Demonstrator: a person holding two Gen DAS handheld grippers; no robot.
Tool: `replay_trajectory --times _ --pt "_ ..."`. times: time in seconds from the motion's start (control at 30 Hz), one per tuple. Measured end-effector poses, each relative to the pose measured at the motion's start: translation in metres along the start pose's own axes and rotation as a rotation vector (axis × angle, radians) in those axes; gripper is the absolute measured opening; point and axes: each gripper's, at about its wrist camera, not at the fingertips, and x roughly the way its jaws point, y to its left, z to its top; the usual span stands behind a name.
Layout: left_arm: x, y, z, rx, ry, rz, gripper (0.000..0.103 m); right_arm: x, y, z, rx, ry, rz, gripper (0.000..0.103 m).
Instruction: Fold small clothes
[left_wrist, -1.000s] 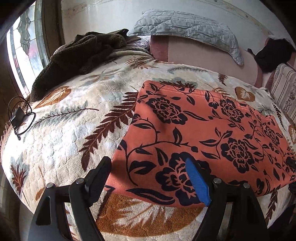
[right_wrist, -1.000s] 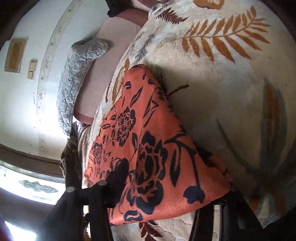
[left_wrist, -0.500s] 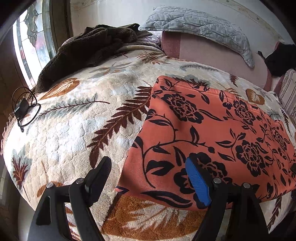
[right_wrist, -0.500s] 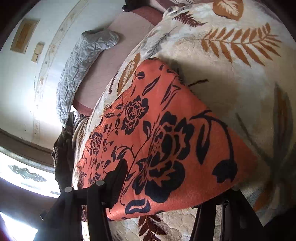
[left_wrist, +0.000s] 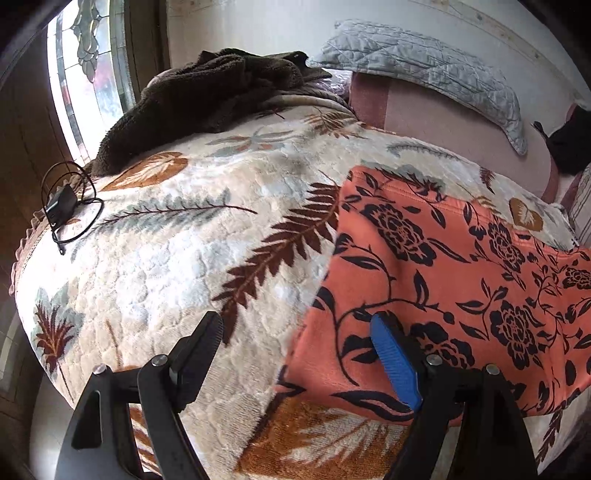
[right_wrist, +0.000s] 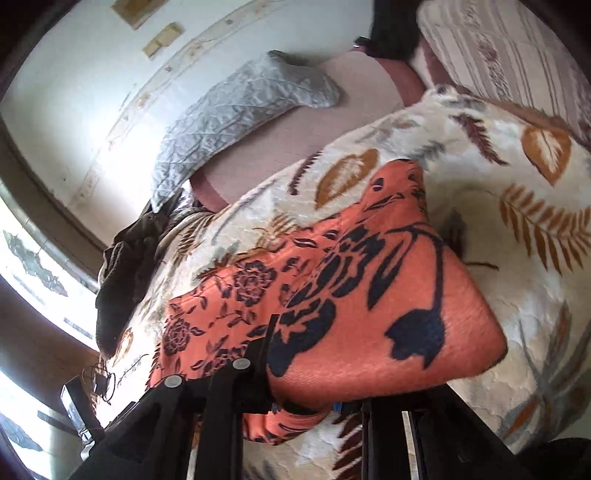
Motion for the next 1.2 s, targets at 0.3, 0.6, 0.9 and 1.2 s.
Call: replay_trajectory --times 0.3,0.6,0.9,1.2 --pt "-0.017 0.055 0.005 -0.109 -0.052 0.067 0.083 0.047 0.123 -0.003 -0.116 0.098 0.145 0.022" --pt "-0.02 0.096 0.003 -0.205 -0.056 0.109 0.083 0.128 0.177 -0.071 -0.17 0.316 0.207 0.027" --pt "-0.041 0.085 0.009 -0.21 -0.167 -0.025 0.083 0.114 0.156 -0.08 -0.103 0.389 0.504 0.076" --pt "-0.04 0.047 0.012 -0.152 -0.161 -0.29 0.083 0.075 0.09 -0.05 -0.03 0.213 0.396 0.072"
